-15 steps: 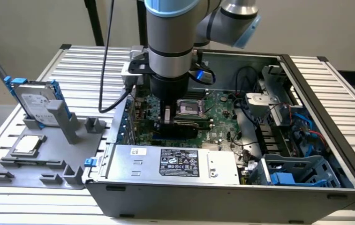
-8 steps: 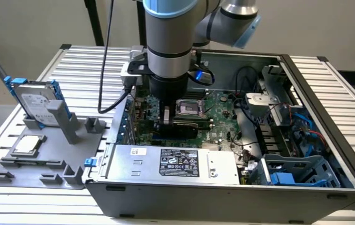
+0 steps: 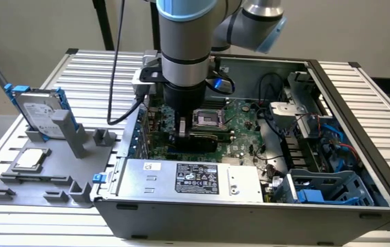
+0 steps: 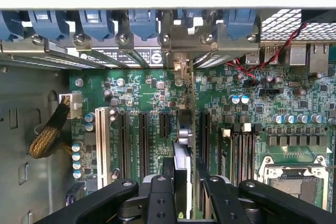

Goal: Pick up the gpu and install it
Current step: 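Insert the gpu into the slot, then press down on the gpu until it lock into place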

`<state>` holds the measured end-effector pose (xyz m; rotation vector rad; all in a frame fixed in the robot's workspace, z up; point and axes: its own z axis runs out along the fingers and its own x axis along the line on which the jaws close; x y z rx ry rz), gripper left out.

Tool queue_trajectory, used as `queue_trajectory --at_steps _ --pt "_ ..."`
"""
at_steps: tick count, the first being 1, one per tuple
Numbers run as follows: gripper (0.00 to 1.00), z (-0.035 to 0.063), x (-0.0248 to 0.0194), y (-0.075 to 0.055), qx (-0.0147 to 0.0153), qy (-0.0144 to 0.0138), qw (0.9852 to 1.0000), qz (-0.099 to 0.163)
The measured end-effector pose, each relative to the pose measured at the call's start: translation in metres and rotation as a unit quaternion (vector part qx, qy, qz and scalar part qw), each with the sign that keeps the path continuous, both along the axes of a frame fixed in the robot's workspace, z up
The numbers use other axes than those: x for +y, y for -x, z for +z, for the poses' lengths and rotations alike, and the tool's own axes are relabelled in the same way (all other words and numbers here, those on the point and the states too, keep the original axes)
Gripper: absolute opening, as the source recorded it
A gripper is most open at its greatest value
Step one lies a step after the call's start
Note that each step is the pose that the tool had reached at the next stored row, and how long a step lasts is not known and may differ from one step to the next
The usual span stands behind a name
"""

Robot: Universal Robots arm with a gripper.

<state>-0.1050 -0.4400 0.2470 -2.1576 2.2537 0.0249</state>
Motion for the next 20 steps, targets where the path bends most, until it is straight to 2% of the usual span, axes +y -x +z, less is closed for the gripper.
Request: queue_trajectory --at_steps 1,2,3,4,11,12,13,14,16,20 --pt "0.27 -0.0003 0.0001 0.0 0.0002 -0.0006 1.0 0.0" --pt "0.27 0.0003 0.0001 0.0 0.0005 -0.0001 1.0 0.0" --pt "0.34 0.002 -0.0002 0.0 0.0009 0.0006 1.0 0.0" --pt "0.34 0.0039 -0.0001 0.0 0.0008 0.0004 1.0 0.0" --pt "0.34 0.034 -0.0001 0.0 0.0013 0.0005 1.0 0.0" --pt "0.31 0.0387 -0.0001 0.0 0.0015 0.0006 1.0 0.0" --pt "0.25 0.0431 -0.0001 0.0 0.0015 0.0005 1.0 0.0" --pt "0.25 0.0461 -0.0001 0.0 0.0016 0.0006 1.0 0.0" --pt "0.13 0.0471 -0.0001 0.0 0.0017 0.0004 1.0 0.0" --pt "0.11 0.0472 -0.0001 0.0 0.0018 0.0005 1.0 0.0"
